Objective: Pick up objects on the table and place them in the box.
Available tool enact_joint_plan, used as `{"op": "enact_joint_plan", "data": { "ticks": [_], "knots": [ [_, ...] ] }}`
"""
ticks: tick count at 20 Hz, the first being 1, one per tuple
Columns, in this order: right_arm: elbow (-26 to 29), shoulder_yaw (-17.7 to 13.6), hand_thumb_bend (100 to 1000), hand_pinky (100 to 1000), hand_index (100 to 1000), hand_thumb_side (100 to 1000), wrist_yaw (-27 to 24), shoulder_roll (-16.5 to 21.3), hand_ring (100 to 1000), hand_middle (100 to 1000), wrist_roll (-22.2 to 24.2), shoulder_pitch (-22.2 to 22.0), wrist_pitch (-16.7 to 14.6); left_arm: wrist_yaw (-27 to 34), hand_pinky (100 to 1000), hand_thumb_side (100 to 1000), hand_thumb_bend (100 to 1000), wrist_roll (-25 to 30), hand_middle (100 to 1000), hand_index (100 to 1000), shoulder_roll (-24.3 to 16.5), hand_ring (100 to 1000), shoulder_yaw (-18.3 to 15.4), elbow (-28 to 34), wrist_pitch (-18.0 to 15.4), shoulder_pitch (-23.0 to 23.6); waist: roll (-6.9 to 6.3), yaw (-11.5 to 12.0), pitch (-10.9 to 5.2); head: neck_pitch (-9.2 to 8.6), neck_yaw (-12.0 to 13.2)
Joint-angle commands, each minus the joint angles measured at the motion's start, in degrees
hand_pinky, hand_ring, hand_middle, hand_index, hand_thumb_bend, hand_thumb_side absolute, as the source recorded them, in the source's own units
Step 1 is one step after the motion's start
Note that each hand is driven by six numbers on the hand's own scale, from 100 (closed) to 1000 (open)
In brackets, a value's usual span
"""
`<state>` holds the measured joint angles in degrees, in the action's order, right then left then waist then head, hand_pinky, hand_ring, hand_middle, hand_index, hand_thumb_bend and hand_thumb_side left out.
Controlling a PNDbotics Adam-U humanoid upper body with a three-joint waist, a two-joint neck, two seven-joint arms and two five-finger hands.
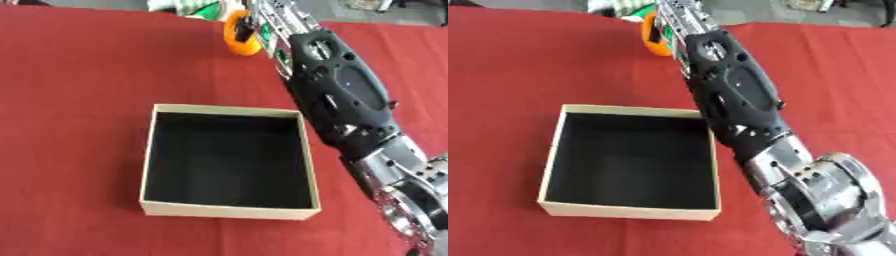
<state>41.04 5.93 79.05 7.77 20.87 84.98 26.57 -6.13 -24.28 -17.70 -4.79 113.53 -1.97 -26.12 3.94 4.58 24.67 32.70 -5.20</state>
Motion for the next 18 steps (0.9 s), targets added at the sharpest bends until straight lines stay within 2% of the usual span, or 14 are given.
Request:
{"op": "enact_joint_plan", "data": {
  "ticks": [1, 5, 9, 12, 15, 16, 17, 18],
  "knots": [
    [3.09, 1.18, 100, 371, 318, 163, -1.29, 1.93, 401, 211, 0.34, 2.24, -1.73, -0.06, 444, 680, 126, 0.16, 658, 841, -0.69, 624, -0.18, 1.06, 0.13, -0.47, -0.59, -0.20, -2.15, 0.41, 0.23],
    [5.14, 3.30, 100, 366, 317, 143, -1.97, 3.08, 400, 211, 2.76, 2.71, -5.01, -0.10, 445, 682, 127, 0.18, 657, 838, -0.76, 624, -0.21, 1.06, 0.22, -0.32, -0.71, -0.75, -2.66, 0.93, 0.58],
    [7.04, 4.85, 100, 365, 317, 142, -3.43, 4.25, 401, 211, 5.24, 2.97, -6.96, -0.18, 447, 682, 132, 0.16, 657, 838, -0.83, 624, -0.23, 1.06, 0.31, -0.21, -0.84, -1.30, -3.36, 1.32, 0.85],
    [9.04, 6.65, 100, 367, 320, 147, -6.20, 5.47, 404, 214, 7.12, 3.10, -8.46, -0.26, 448, 682, 132, 0.19, 657, 837, -0.84, 625, -0.22, 1.06, 0.37, -0.07, -0.95, -1.97, -3.96, 1.77, 1.18],
    [12.27, 9.02, 100, 379, 328, 150, -9.22, 7.09, 413, 221, 8.81, 2.92, -8.44, -0.36, 449, 681, 133, 0.14, 657, 837, -0.83, 625, -0.28, 1.06, 0.46, 0.07, -1.08, -2.70, -4.64, 2.29, 1.74],
    [13.57, 9.77, 100, 389, 340, 117, -10.18, 7.64, 421, 233, 9.32, 2.76, -8.04, -0.40, 450, 699, 183, 0.11, 657, 837, -0.81, 626, -0.30, 1.06, 0.48, 0.13, -1.11, -2.94, -4.85, 2.42, 1.92],
    [14.96, 10.61, 100, 394, 343, 150, -11.10, 8.24, 424, 233, 9.85, 2.54, -7.46, -0.43, 451, 680, 135, 0.09, 657, 837, -0.77, 626, -0.32, 1.06, 0.50, 0.22, -1.21, -3.26, -5.14, 2.61, 2.17],
    [16.44, 11.47, 100, 404, 350, 151, -12.01, 8.80, 430, 239, 10.46, 2.26, -6.73, -0.47, 451, 679, 135, 0.05, 657, 837, -0.74, 626, -0.36, 1.06, 0.54, 0.33, -1.29, -3.56, -5.40, 2.82, 2.41]
  ]
}}
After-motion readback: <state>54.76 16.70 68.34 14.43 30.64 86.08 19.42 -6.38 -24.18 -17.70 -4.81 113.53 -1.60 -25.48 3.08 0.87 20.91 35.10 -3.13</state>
